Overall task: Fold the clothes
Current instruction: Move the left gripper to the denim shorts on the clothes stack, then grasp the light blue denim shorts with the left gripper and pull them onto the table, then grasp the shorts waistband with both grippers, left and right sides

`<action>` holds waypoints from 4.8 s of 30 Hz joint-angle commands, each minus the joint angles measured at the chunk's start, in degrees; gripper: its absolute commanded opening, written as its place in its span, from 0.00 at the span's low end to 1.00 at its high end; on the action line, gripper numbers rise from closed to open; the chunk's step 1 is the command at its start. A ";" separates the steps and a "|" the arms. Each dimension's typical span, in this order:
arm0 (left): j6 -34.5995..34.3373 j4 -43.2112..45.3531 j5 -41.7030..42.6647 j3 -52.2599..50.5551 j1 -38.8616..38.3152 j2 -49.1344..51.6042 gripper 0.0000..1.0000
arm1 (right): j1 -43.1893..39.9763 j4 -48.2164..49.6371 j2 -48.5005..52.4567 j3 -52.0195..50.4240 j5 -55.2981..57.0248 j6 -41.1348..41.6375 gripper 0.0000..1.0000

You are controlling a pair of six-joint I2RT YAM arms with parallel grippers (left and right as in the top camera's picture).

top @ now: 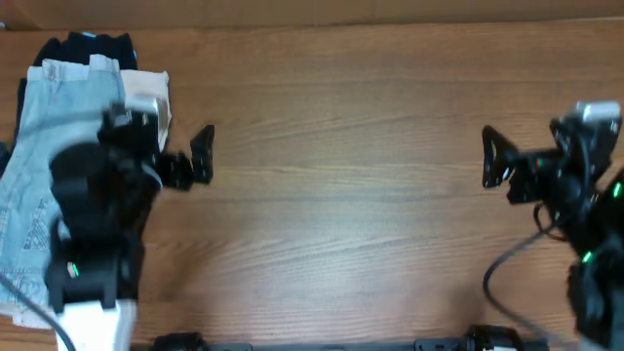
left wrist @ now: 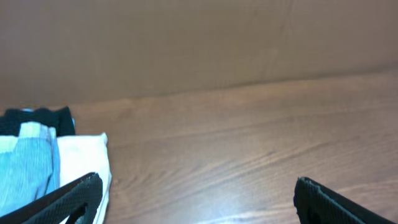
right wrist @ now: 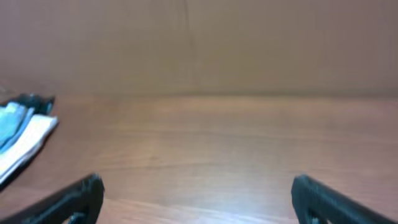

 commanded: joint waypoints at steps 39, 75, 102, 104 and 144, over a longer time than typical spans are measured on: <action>10.25 -5.27 -9.46 31.85 28.20 53.55 1.00 | 0.26 -9.27 33.09 14.45 -12.85 0.70 1.00; 13.07 -20.76 -6.95 30.25 48.96 59.14 0.27 | 0.26 -9.79 33.22 14.40 -12.85 0.72 1.00; -8.39 -19.41 34.36 30.82 5.44 42.01 0.04 | -2.23 -9.44 30.86 17.62 -16.09 2.58 0.99; -12.22 -13.35 35.67 30.82 -2.56 42.34 0.04 | -4.85 -11.43 29.59 19.58 -16.13 3.61 0.99; 11.74 -31.17 2.01 30.67 -31.69 52.37 0.92 | -8.90 -25.81 30.16 1.22 -6.82 5.22 0.92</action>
